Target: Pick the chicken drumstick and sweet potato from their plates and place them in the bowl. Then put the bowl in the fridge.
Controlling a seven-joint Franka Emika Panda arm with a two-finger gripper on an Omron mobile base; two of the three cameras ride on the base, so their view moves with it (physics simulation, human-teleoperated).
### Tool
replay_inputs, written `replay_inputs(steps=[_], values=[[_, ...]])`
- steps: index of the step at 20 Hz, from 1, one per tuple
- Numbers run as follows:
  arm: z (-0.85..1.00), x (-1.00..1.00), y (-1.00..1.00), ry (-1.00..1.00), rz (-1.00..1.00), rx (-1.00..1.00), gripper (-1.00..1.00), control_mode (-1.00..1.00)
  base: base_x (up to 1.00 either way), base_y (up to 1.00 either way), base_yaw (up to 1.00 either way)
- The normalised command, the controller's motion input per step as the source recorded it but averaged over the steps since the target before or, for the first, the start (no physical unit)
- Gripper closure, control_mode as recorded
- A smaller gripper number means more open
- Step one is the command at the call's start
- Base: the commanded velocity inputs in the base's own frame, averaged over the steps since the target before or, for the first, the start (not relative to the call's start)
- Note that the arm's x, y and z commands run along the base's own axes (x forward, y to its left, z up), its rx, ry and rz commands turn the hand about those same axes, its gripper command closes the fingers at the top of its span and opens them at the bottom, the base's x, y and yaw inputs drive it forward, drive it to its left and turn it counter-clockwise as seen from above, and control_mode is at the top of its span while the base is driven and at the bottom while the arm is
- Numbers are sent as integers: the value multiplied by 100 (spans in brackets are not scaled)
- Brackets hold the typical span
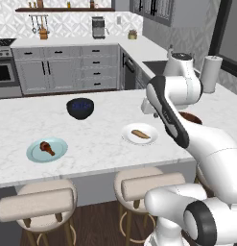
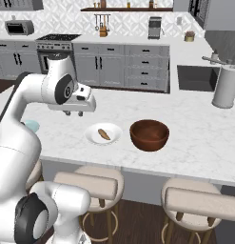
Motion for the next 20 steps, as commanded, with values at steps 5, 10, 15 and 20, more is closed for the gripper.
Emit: replay_inputs(steps=[5,10,15,20], values=[[-2,-37,0,4,0,0,-100,-100,0,0,0],[-35,-14,-3,10,3,-2,-100,-100,0,0,0],[-49,48,-20,14,10,0,-100,-100,0,0,0],[-45,64,-7,9,12,0,-100,-100,0,0,0]])
